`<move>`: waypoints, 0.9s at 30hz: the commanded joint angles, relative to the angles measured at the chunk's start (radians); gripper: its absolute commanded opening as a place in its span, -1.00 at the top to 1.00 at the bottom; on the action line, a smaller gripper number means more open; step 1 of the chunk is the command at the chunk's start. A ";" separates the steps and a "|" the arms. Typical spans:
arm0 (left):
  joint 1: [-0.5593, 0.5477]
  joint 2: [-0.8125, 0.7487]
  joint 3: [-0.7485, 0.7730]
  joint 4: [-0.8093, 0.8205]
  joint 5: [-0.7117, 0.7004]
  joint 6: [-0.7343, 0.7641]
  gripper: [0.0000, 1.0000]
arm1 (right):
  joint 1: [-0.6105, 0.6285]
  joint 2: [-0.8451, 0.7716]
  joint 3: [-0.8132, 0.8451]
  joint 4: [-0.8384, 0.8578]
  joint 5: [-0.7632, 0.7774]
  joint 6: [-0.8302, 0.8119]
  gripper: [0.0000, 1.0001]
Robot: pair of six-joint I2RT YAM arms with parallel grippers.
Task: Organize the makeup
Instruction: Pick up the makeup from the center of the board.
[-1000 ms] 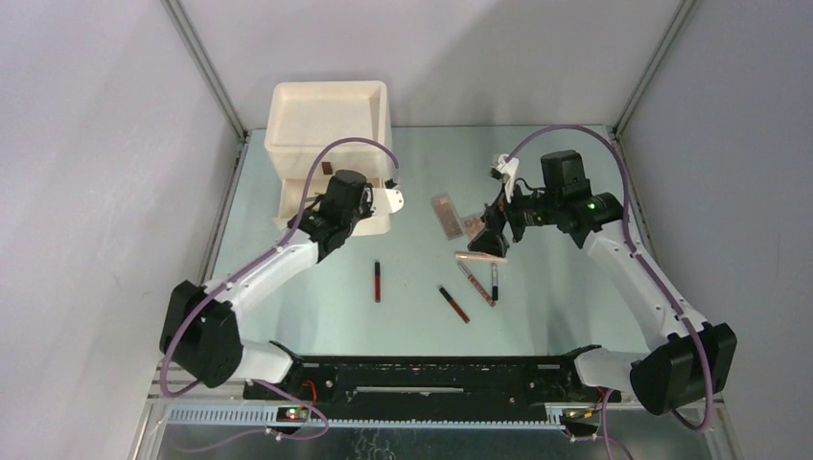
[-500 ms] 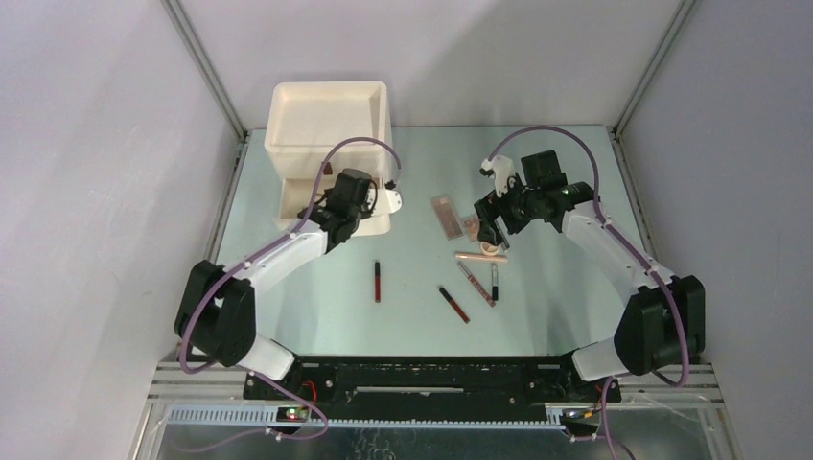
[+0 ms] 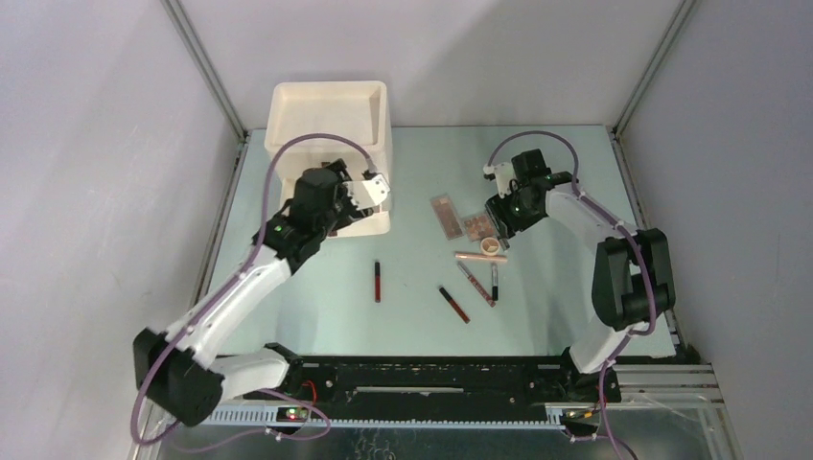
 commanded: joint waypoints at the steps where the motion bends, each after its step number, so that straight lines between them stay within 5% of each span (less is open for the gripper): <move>1: 0.006 -0.156 -0.011 -0.012 0.111 -0.107 -0.66 | 0.001 0.060 0.084 -0.019 0.064 -0.006 -0.17; 13: 0.006 -0.384 -0.139 0.023 0.147 -0.169 -0.79 | 0.001 0.271 0.252 -0.100 0.040 -0.010 0.00; 27: 0.006 -0.439 -0.176 0.036 0.155 -0.193 -0.84 | -0.002 0.376 0.337 -0.138 0.030 -0.020 0.13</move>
